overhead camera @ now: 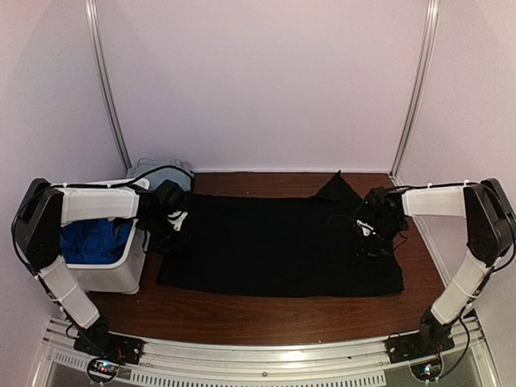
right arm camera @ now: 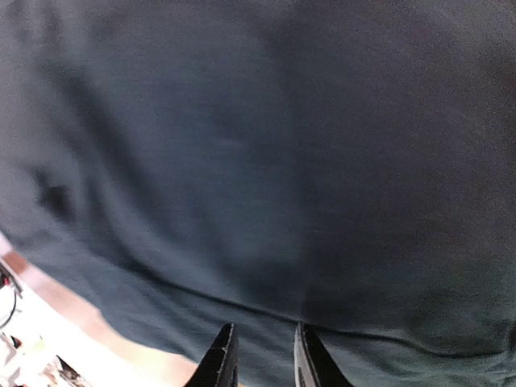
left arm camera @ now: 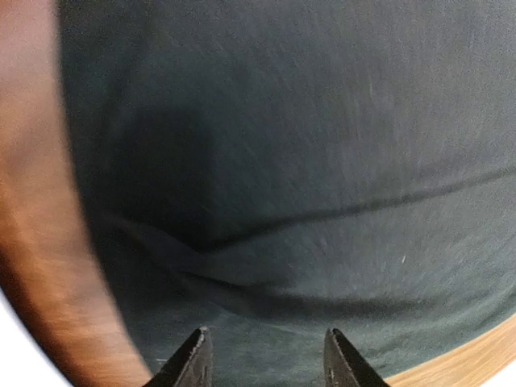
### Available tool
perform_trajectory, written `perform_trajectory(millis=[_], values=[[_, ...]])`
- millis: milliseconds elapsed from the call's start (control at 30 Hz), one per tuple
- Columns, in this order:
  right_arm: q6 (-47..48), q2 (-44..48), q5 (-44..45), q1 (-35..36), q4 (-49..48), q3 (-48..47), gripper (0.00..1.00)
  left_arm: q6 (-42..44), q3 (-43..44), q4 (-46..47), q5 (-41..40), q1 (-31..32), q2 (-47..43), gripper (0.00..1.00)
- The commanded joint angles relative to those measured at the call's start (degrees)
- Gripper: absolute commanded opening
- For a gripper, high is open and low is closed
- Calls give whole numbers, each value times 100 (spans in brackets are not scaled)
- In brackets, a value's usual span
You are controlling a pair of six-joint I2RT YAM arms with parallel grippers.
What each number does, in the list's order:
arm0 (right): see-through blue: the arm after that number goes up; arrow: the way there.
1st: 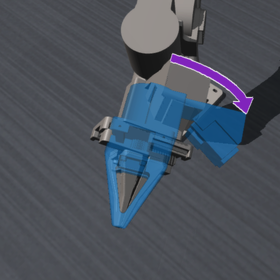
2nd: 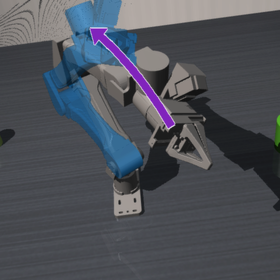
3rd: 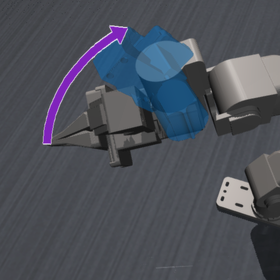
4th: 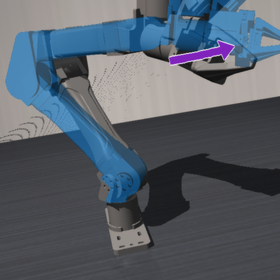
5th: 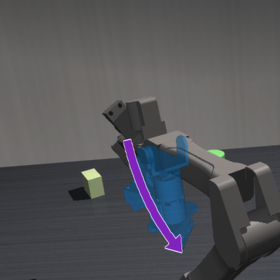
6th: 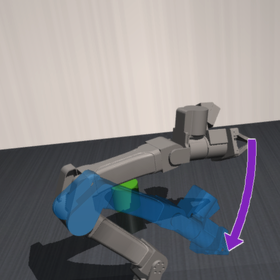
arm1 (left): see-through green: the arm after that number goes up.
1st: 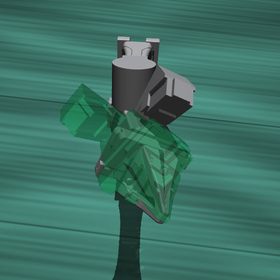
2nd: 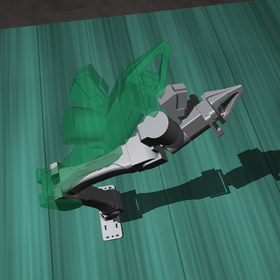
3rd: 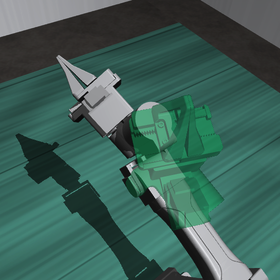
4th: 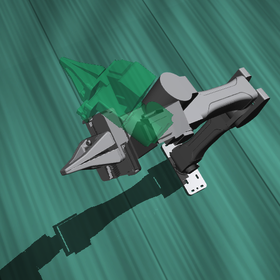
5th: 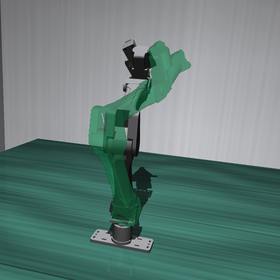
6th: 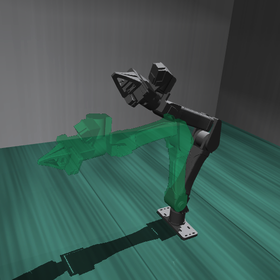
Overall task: Fold and stack the mixed laundry pile
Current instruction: Adjust the 1/3-folded T-shirt at the center of the board.
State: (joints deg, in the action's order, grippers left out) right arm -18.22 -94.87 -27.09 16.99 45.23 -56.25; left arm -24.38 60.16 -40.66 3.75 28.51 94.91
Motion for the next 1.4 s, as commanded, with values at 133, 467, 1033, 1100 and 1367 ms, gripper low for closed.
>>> perform_trajectory(millis=[133, 467, 1033, 1100, 1367], values=[[59, -114, 586, -465, 116, 618, 23, -546, -723, 59, 14, 428, 93, 46], [-533, 303, 526, -601, 860, 1252, 24, -1226, -1735, -389, 74, 1034, -700, 46], [-542, 1373, -87, -904, 832, -338, 32, -1692, -558, -436, -168, 1513, -1584, 62], [-518, 1193, -197, -1081, 463, -874, 35, -1570, -62, -476, -208, 1396, -1276, 63], [-318, -487, -578, -1618, -394, -2554, 32, -1488, 1073, 216, 346, 38, -550, 63]])
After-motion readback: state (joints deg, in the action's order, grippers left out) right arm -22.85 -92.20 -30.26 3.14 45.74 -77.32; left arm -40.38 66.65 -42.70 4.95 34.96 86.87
